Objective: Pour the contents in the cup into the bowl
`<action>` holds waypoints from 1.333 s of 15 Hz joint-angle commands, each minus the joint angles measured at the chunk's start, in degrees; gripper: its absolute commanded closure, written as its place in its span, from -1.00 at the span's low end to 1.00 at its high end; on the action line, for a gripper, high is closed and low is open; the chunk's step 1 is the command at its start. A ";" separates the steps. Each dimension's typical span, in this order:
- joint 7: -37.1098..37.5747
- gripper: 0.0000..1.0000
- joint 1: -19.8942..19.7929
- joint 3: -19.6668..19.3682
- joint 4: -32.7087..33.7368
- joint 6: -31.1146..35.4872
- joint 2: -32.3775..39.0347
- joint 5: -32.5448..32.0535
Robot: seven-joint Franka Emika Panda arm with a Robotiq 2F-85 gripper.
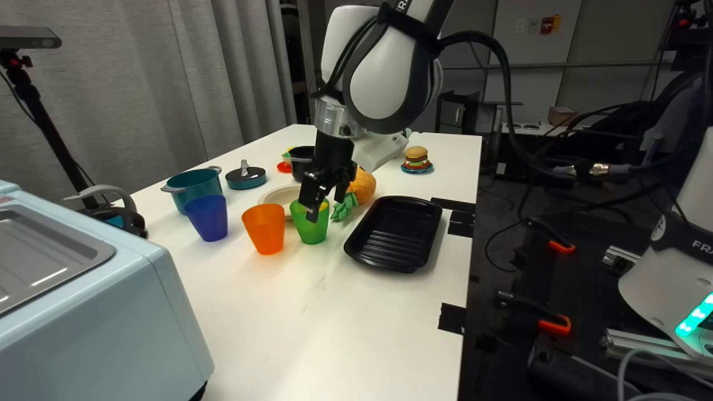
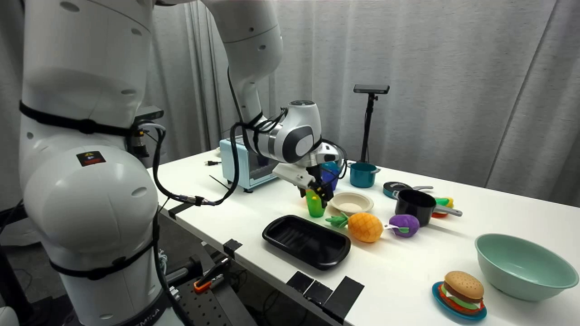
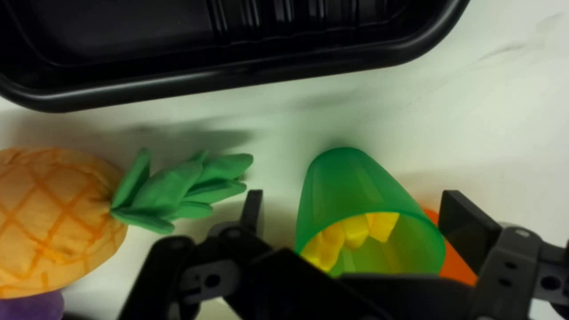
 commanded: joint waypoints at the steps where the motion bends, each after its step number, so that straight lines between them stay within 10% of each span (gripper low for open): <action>1: 1.22 -1.00 0.88 0.57 0.15 3.18 1.65 0.27; 20: 1.12 -1.00 3.74 0.93 -1.27 11.57 6.32 1.47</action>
